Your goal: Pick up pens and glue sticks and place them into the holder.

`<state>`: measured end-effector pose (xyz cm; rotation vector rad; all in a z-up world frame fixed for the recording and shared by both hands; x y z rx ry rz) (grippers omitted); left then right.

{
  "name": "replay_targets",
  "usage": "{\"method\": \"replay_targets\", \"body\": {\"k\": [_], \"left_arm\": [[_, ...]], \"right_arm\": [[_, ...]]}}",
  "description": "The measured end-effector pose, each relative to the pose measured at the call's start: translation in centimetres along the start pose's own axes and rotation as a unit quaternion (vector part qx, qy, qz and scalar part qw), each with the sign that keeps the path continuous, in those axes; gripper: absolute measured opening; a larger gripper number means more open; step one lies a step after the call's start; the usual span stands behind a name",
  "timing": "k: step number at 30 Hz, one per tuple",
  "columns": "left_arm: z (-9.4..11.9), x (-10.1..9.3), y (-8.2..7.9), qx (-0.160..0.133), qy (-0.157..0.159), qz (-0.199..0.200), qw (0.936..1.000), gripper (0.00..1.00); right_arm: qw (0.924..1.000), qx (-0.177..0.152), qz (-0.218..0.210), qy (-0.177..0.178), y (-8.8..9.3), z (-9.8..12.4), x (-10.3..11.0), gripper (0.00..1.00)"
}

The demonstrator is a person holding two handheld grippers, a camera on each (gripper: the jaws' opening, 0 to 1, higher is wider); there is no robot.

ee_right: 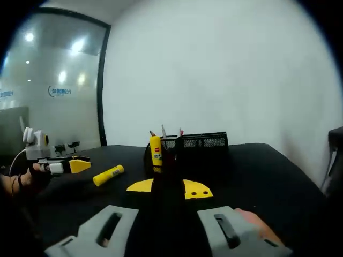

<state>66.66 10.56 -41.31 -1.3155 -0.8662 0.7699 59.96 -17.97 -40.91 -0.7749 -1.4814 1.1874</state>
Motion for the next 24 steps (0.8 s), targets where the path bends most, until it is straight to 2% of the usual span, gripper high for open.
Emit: {"method": "replay_targets", "body": {"k": [3, 5, 8, 10, 12, 17, 24], "left_arm": [[-0.2, 0.2, 0.6, 0.012, -0.034, -0.002, 0.9993, 0.61], [-0.4, 0.1, 0.9, 0.016, -0.053, 0.001, 0.9985, 0.57], [-0.7, -0.4, 1.3, 0.026, -0.060, 0.007, 0.9978, 0.52], [-1.2, -0.8, 1.8, 0.047, -0.066, -0.011, 0.9966, 0.52], [-1.8, -0.8, 1.9, 0.056, -0.074, -0.023, 0.9954, 0.52], [-2.5, -0.5, 2.1, 0.065, -0.088, -0.008, 0.9940, 0.48], [-2.8, -0.5, 3.8, 0.102, -0.095, -0.012, 0.9902, 0.45]], "right_arm": [[1.0000, 0.005, 0.006, 0.001, 0.8, 0.2, 0.1, 0.17], [1.0000, 0.005, 0.003, 0.001, 1.2, 0.3, -0.1, 0.17], [1.0000, 0.002, -0.008, 0.000, 1.6, 0.4, -0.4, 0.17], [0.9999, -0.001, -0.015, -0.001, 1.9, 0.5, -0.6, 0.16], [0.9999, -0.002, -0.016, -0.003, 1.8, 0.5, -0.6, 0.16], [0.9998, -0.005, -0.016, -0.007, 1.8, 0.4, -0.7, 0.16], [0.9998, -0.009, -0.015, -0.013, 1.7, 0.5, -0.6, 0.16]]}}
Point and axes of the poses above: the point that each gripper's makers call its tool centre point, and the gripper's own axes: z roughly backward along the fingers, x roughly to its left, y roughly out of its underside, the point moved 9 cm from there along z, roughly backward along the fingers, and after that the axes turned 13 degrees about -z, right-handed, at the moved point
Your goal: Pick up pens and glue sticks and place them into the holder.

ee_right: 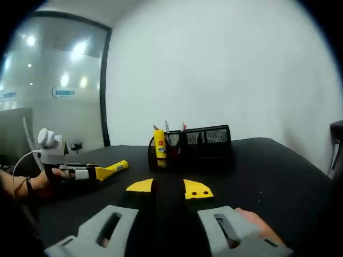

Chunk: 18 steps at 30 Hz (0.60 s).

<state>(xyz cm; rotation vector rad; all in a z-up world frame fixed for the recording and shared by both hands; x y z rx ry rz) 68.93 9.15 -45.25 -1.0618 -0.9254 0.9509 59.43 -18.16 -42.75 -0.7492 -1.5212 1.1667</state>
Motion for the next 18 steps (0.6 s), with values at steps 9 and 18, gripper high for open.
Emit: {"method": "replay_targets", "body": {"k": [9, 18], "left_arm": [[0.0, 0.1, 0.5, 0.027, 0.001, -0.017, 0.9995, 0.26], [1.2, 0.9, -0.5, 0.001, 0.004, -0.007, 1.0000, 0.23]], "right_arm": [[1.0000, -0.004, 0.000, -0.004, 0.0, 0.1, 0.0, 0.16], [1.0000, -0.003, -0.003, -0.004, 0.0, 0.1, -0.1, 0.16]]}}
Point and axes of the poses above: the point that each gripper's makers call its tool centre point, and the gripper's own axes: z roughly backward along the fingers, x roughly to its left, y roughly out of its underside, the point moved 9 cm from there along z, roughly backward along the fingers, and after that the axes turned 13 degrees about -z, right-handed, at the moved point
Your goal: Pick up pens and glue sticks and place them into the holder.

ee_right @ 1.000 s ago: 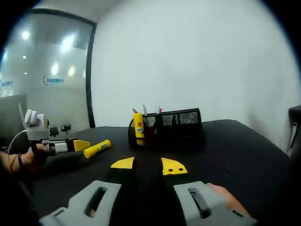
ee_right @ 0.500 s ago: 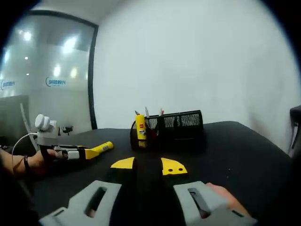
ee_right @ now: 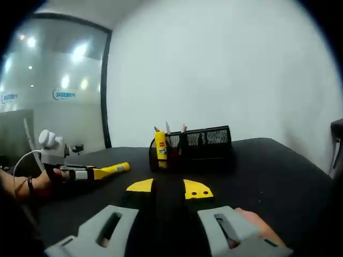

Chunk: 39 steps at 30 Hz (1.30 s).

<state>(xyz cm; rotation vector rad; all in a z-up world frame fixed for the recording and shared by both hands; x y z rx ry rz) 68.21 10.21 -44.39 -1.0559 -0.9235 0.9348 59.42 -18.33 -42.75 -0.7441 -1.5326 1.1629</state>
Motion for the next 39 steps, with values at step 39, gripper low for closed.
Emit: {"method": "replay_targets", "body": {"k": [39], "left_arm": [[4.7, 1.3, -6.5, -0.106, 0.084, -0.030, 0.9903, 0.00]], "right_arm": [[0.9773, 0.126, -0.023, -0.169, 6.5, -10.3, 13.4, 0.28]]}}
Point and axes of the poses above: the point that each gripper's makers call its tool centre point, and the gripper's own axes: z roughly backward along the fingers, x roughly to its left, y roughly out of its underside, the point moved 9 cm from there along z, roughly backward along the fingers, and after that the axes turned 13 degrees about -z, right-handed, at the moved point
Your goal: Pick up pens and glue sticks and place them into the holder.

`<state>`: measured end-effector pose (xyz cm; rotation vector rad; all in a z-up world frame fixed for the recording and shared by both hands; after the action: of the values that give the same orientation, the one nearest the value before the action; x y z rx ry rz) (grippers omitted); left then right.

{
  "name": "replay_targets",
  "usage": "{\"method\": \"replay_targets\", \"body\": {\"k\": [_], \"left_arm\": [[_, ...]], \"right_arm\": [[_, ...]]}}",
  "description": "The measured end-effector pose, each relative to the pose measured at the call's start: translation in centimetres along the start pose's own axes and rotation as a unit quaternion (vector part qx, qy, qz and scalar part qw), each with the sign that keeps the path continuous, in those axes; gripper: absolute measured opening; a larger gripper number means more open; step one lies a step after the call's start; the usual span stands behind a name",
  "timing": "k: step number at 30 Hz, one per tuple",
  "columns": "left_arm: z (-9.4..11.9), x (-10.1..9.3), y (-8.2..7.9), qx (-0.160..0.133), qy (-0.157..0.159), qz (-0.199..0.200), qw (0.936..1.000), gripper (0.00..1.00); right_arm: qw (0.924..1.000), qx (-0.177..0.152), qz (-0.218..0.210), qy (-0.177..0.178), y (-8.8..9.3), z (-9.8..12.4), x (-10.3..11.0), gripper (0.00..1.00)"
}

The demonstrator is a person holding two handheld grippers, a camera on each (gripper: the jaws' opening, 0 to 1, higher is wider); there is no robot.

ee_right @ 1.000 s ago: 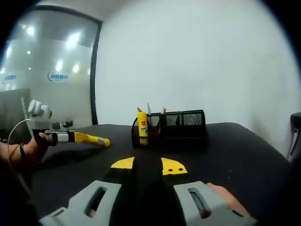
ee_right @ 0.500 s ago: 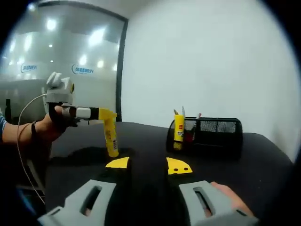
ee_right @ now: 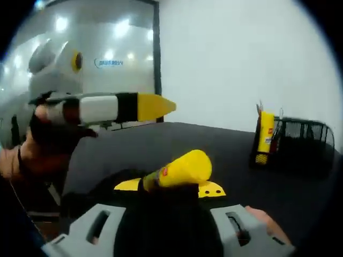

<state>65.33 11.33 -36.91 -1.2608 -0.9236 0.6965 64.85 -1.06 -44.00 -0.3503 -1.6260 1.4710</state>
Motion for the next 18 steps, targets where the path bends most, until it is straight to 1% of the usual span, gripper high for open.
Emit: {"method": "replay_targets", "body": {"k": [2, 4, 5, 7, 8, 10, 11, 12, 14, 15, 16, 17, 18], "left_arm": [[0.2, 0.8, 0.6, 0.007, -0.004, -0.002, 1.0000, 0.01], [0.5, 1.4, 1.1, 0.013, -0.004, 0.001, 0.9999, 0.03], [0.6, 1.8, 1.3, 0.016, -0.003, 0.000, 0.9999, 0.08], [0.9, 2.2, 1.5, 0.015, 0.005, -0.013, 0.9998, 0.15], [1.1, 2.3, 1.6, 0.014, 0.013, -0.024, 0.9995, 0.19], [1.1, 2.5, 1.8, 0.014, 0.035, -0.062, 0.9974, 0.27], [1.1, 2.6, 2.1, 0.017, 0.051, -0.078, 0.9955, 0.34], [1.3, 2.8, 2.3, 0.024, 0.055, -0.088, 0.9943, 0.38], [1.4, 3.3, 2.9, 0.021, 0.079, -0.118, 0.9897, 0.42], [1.5, 3.8, 3.4, 0.035, 0.083, -0.123, 0.9883, 0.45], [1.7, 3.9, 3.6, 0.032, 0.101, -0.134, 0.9852, 0.49], [1.7, 4.2, 3.9, 0.036, 0.104, -0.133, 0.9851, 0.52], [2.1, 4.2, 4.1, 0.035, 0.118, -0.140, 0.9824, 0.54]], "right_arm": [[0.9999, 0.008, -0.007, -0.002, -0.1, 0.1, -0.2, 0.27], [0.9998, 0.004, -0.015, -0.008, -0.1, 0.2, -0.1, 0.25], [0.9995, 0.004, -0.028, -0.012, -0.3, 0.3, 0.0, 0.24], [0.9993, -0.001, -0.034, -0.018, -0.5, 0.4, 0.2, 0.22], [0.9992, -0.003, -0.035, -0.019, -0.5, 0.4, 0.2, 0.21], [0.9989, -0.006, -0.041, -0.024, -0.6, 0.5, 0.3, 0.20], [0.9988, -0.006, -0.042, -0.025, -0.7, 0.5, 0.3, 0.19], [0.9987, -0.005, -0.043, -0.026, -0.7, 0.5, 0.3, 0.19], [0.9987, -0.004, -0.043, -0.027, -0.8, 0.5, 0.4, 0.19], [0.9987, -0.005, -0.043, -0.027, -0.9, 0.6, 0.5, 0.19], [0.9987, -0.005, -0.043, -0.027, -0.9, 0.6, 0.5, 0.18], [0.9987, -0.007, -0.043, -0.027, -1.1, 0.7, 0.5, 0.18], [0.9986, -0.008, -0.045, -0.027, -1.2, 0.7, 0.5, 0.18]]}}
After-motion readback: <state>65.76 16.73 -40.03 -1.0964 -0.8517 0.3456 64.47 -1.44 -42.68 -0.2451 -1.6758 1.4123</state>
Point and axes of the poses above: the point that each gripper's makers call its tool centre point, and the gripper's own axes: z roughly backward along the fingers, x roughly to its left, y roughly out of its underside, the point moved 9 cm from there along z, roughly backward along the fingers, and after that the axes turned 13 degrees about -z, right-handed, at the moved point
